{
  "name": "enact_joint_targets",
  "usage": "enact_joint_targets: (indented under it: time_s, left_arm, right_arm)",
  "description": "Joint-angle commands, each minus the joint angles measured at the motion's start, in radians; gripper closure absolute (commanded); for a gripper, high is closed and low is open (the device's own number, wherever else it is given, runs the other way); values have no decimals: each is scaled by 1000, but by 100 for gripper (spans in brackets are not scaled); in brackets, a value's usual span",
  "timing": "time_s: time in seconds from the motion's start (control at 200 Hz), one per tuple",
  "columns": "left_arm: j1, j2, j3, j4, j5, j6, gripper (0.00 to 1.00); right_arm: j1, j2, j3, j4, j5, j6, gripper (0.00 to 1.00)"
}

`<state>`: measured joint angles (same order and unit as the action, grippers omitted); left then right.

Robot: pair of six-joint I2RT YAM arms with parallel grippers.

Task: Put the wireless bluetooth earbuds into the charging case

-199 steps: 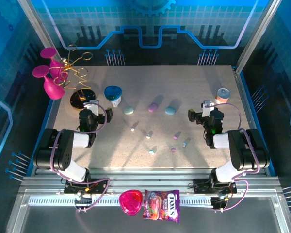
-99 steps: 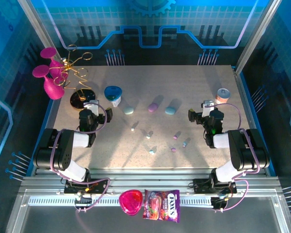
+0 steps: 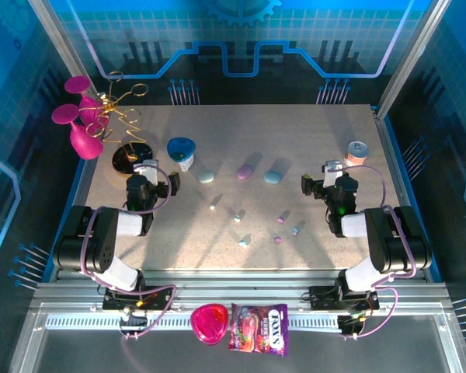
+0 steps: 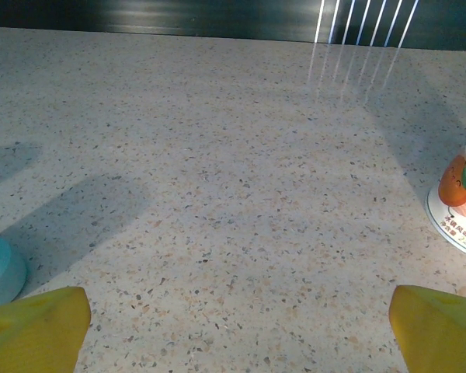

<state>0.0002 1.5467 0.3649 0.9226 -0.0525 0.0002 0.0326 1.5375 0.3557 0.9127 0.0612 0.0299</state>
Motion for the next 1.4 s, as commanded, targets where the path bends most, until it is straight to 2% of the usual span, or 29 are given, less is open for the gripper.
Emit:
enact_joint_targets:
  time_s: [0.0, 0.08, 0.2, 0.385, 0.535, 0.655, 0.79, 0.915, 1.101, 1.256, 1.396]
  left_arm:
    - [-2, -49, -48, 78, 26, 14, 1]
    - [-21, -130, -70, 47, 19, 32, 1]
    - [-55, -285, -55, -145, 25, 52, 1]
    - [-192, -442, -56, -293, -24, 117, 1]
    - [-283, -516, -33, -384, -20, 120, 1]
    - [-324, -542, -12, -452, 28, 115, 1]
    - [-389, -538, 18, -498, 87, 119, 1]
    - [-417, -517, 26, -476, 132, 105, 1]
    - [-433, -474, 42, -452, 161, 101, 1]
    - [-436, -438, 55, -436, 169, 115, 1]
    - [-437, -425, 70, -454, 174, 128, 1]
  right_arm:
    - [16, -31, 17, 3, 5, -23, 0]
    - [27, -89, 23, -58, 1, -38, 0]
    - [59, -170, 48, -170, 4, -79, 0]
    - [151, -256, 146, -380, -2, -180, 0]
    - [223, -255, 284, -601, -82, -311, 0]
    - [257, -211, 375, -759, -154, -422, 0]
    - [247, -114, 485, -939, -249, -539, 0]
    - [245, -8, 591, -1055, -265, -632, 0]
    - [245, 158, 754, -1229, -245, -719, 19]
    - [247, 278, 879, -1337, -236, -775, 24]
    - [246, 365, 976, -1443, -261, -810, 24]
